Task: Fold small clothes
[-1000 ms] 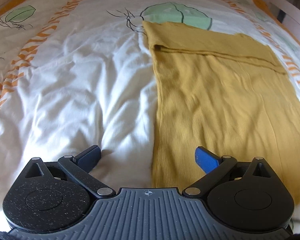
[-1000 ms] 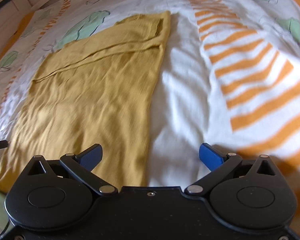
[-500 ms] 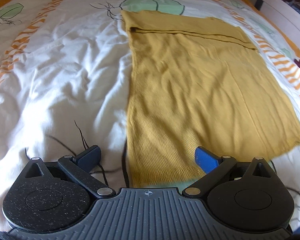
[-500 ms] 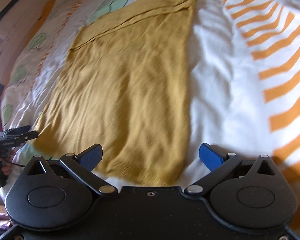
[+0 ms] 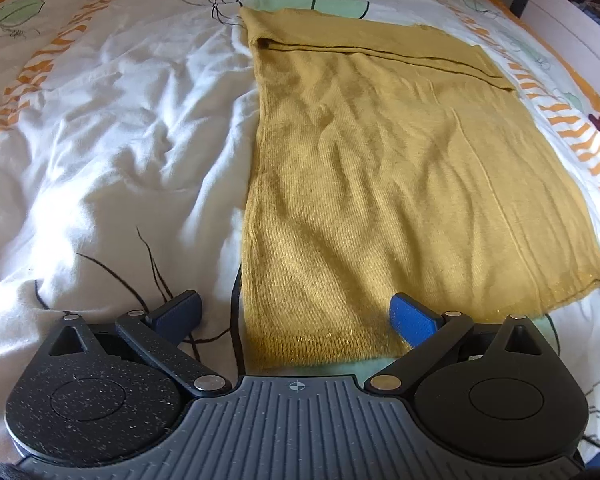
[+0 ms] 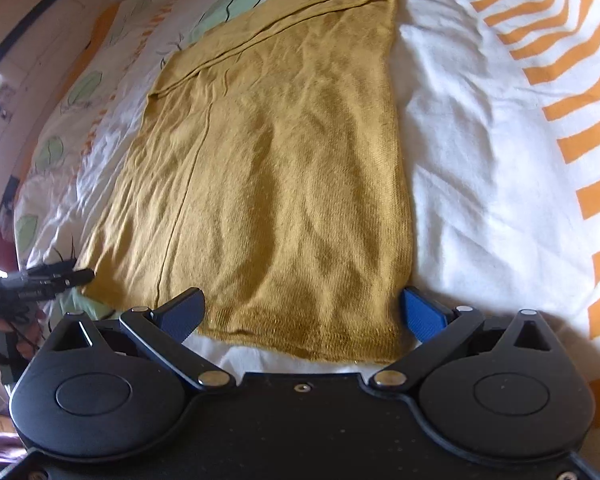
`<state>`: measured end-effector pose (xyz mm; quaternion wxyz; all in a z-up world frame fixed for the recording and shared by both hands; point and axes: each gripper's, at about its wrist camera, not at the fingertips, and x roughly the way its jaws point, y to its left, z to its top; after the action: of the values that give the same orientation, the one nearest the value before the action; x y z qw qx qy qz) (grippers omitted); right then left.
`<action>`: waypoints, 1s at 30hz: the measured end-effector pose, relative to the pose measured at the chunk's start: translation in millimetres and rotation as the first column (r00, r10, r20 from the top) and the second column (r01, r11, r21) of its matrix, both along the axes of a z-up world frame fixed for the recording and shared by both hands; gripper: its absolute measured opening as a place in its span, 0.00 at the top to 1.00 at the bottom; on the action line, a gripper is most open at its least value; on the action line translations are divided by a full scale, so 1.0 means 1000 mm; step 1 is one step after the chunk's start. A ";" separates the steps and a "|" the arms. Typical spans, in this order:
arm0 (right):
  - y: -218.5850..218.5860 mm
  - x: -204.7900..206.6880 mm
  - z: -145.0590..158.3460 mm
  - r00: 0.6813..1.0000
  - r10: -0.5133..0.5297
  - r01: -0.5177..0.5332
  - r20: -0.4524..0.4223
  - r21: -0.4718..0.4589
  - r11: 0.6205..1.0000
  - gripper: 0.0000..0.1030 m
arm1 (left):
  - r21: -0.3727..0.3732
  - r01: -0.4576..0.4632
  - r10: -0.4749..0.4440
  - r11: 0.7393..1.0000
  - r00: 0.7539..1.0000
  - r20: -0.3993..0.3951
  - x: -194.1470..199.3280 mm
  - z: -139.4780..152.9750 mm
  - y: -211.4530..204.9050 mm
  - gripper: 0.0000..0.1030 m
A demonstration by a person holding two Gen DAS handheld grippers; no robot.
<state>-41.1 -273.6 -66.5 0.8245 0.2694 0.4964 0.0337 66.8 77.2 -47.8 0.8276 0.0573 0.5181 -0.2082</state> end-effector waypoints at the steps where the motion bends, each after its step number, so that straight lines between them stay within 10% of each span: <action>1: -0.001 0.001 -0.002 1.000 -0.005 0.005 0.003 0.006 1.000 0.00 | -0.004 -0.008 0.008 1.000 1.000 -0.004 0.002 -0.002 -0.001 0.02; 13: -0.005 0.000 -0.006 0.999 -0.045 0.044 0.028 0.053 0.998 0.00 | -0.025 -0.017 0.017 1.000 1.000 -0.005 0.006 -0.007 -0.004 0.03; 30: -0.006 -0.002 0.000 0.998 -0.057 0.057 0.005 0.060 0.997 0.01 | -0.120 -0.074 0.073 0.990 0.997 -0.008 0.001 0.010 0.026 0.41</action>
<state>-43.1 -279.8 -66.7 0.8184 0.3080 0.4845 0.0260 67.6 103.1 -38.1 0.8357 -0.0121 0.5079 -0.2085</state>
